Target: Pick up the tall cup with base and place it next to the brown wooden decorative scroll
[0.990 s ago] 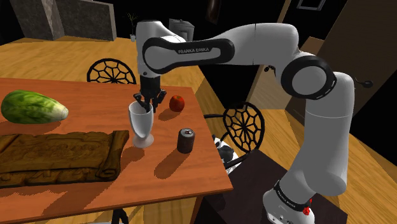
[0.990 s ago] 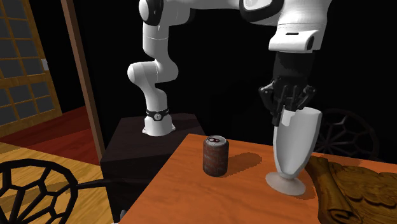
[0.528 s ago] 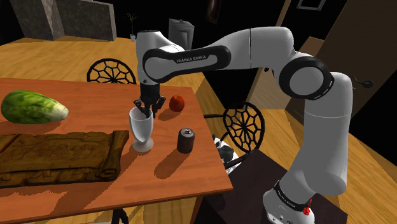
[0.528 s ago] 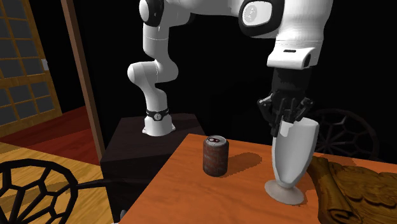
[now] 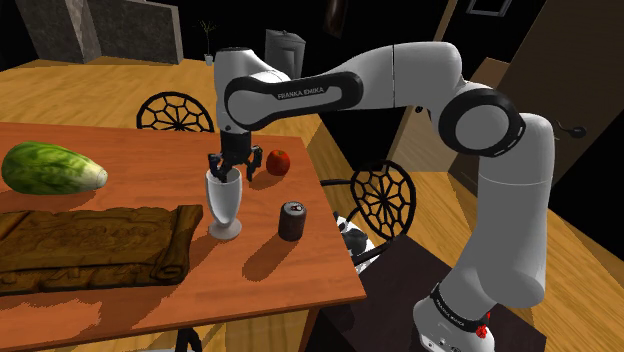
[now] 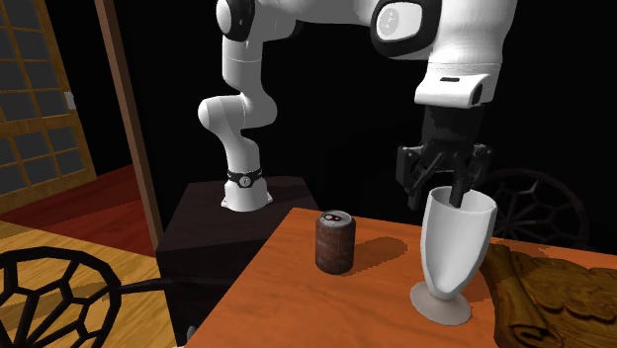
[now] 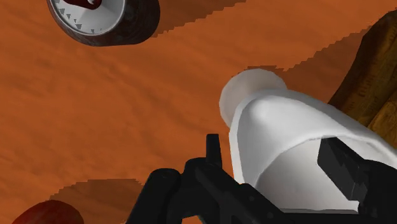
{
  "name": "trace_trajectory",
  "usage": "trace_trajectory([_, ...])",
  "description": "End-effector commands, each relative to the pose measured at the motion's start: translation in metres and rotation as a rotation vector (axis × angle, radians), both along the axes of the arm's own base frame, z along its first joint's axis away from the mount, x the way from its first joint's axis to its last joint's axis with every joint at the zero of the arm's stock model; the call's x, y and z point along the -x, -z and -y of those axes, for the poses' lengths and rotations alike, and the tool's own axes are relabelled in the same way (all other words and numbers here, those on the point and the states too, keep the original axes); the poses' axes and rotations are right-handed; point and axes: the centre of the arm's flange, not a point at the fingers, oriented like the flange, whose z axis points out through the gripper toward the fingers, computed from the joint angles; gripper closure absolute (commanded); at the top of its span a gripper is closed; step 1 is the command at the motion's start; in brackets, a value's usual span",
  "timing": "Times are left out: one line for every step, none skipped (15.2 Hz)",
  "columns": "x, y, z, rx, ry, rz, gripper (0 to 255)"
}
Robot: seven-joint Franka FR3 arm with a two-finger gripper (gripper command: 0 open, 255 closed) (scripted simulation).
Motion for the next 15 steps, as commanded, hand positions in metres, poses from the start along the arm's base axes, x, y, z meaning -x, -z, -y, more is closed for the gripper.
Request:
trace_trajectory([0.0, 0.0, 0.0, 0.0, 0.0, 0.0, 0])
trace_trajectory([0.0, 0.0, 0.0, 0.0, 0.0, 0.0, 0])
trace_trajectory([0.0, 0.0, 0.0, 0.0, 0.0, 0.0, 0])
trace_trajectory([0.0, 0.0, 0.0, 0.0, 0.0, 0.0, 0])
trace_trajectory([-0.001, -0.013, 0.0, 0.0, 0.0, 0.0, 0])
trace_trajectory([-0.001, -0.027, 0.0, 0.0, 0.0, 0.0, 0])
trace_trajectory([-0.002, -0.04, 0.0, 0.0, 0.0, 0.0, 0])
trace_trajectory([-0.002, -0.05, 0.0, 0.0, 0.0, 0.0, 0])
trace_trajectory([-0.002, -0.05, 0.0, 0.0, 0.0, 0.0, 0])
trace_trajectory([-0.002, -0.05, 0.0, 0.0, 0.0, 0.0, 0])
trace_trajectory([-0.002, -0.05, 0.0, 0.0, 0.0, 0.0, 0])
trace_trajectory([-0.002, -0.05, 0.0, 0.0, 0.0, 0.0, 0])
trace_trajectory([-0.002, -0.05, 0.0, 0.0, 0.0, 0.0, 0])
trace_trajectory([-0.002, -0.05, 0.0, 0.0, 0.0, 0.0, 0])
trace_trajectory([-0.002, -0.05, 0.0, 0.0, 0.0, 0.0, 0])
